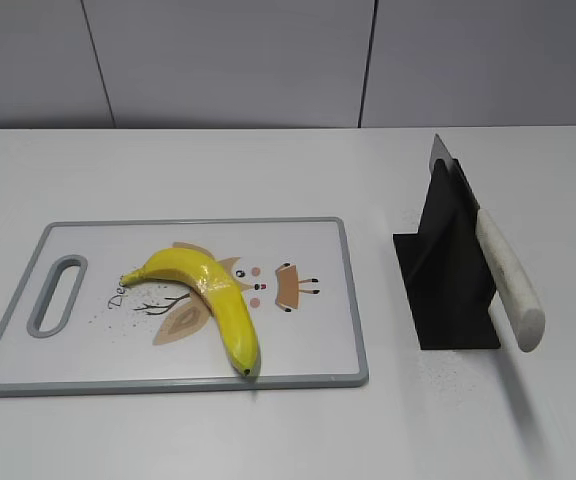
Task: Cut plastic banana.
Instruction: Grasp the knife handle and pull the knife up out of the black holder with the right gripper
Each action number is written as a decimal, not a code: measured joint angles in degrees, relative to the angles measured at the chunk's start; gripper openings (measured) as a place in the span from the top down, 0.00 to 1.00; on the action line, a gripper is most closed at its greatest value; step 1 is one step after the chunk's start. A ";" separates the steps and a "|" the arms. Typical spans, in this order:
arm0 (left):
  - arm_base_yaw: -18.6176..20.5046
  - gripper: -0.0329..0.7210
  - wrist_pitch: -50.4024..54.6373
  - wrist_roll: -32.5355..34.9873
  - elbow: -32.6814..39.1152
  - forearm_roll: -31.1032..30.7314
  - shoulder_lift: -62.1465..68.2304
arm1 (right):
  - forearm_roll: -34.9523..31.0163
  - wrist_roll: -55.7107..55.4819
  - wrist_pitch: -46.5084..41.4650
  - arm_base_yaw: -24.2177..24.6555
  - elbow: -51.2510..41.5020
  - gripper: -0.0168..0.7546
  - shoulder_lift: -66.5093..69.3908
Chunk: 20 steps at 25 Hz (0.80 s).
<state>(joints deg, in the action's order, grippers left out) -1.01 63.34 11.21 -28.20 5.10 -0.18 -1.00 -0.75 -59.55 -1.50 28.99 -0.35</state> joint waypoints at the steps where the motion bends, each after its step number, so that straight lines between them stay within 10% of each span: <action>1: 0.00 0.24 0.00 0.00 0.00 0.00 0.00 | 0.00 0.00 0.00 0.00 0.00 0.21 0.00; 20: 0.00 0.24 0.00 0.00 0.00 0.00 0.00 | 0.00 0.06 0.00 0.00 0.00 0.21 0.00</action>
<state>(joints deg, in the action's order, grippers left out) -1.01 63.34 11.21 -28.20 5.10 -0.18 -1.00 -0.69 -59.55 -1.50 28.99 -0.35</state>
